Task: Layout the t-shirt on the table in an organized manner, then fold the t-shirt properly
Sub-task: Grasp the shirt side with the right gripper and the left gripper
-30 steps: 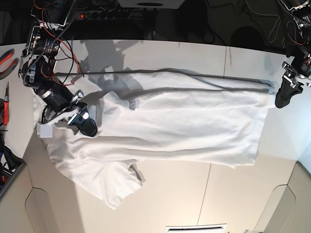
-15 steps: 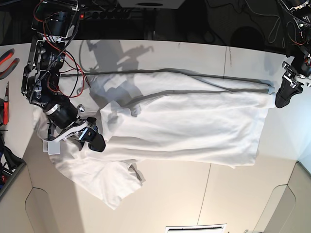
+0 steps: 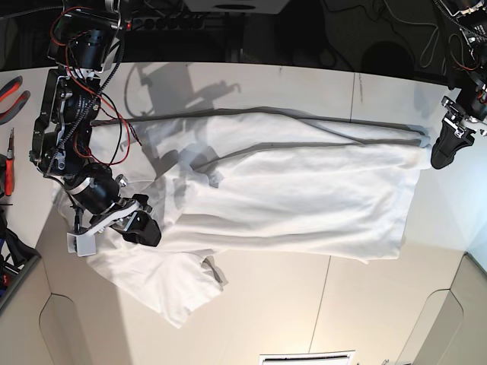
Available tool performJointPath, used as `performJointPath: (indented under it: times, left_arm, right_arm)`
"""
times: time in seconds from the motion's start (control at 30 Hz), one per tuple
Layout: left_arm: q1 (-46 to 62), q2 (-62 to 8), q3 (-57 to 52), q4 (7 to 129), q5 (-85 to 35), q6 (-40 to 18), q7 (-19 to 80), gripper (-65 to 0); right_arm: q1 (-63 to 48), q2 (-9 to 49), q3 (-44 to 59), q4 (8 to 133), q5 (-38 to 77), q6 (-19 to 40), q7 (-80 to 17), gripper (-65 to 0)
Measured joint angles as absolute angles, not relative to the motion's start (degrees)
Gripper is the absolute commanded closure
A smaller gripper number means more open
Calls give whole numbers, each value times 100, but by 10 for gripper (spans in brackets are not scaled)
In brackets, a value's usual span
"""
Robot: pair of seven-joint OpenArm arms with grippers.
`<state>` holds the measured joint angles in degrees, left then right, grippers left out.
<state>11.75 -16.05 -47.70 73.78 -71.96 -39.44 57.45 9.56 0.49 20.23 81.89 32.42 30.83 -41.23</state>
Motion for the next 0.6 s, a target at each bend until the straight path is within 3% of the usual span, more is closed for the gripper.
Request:
performJointPath:
  times: [0.6]
  left_arm:
    - [1175, -1605, -4770, 7378, -7199, -3946, 5745, -254]
  right_arm:
    - [976, 49, 2023, 8189, 3232, 3083, -3835, -206]
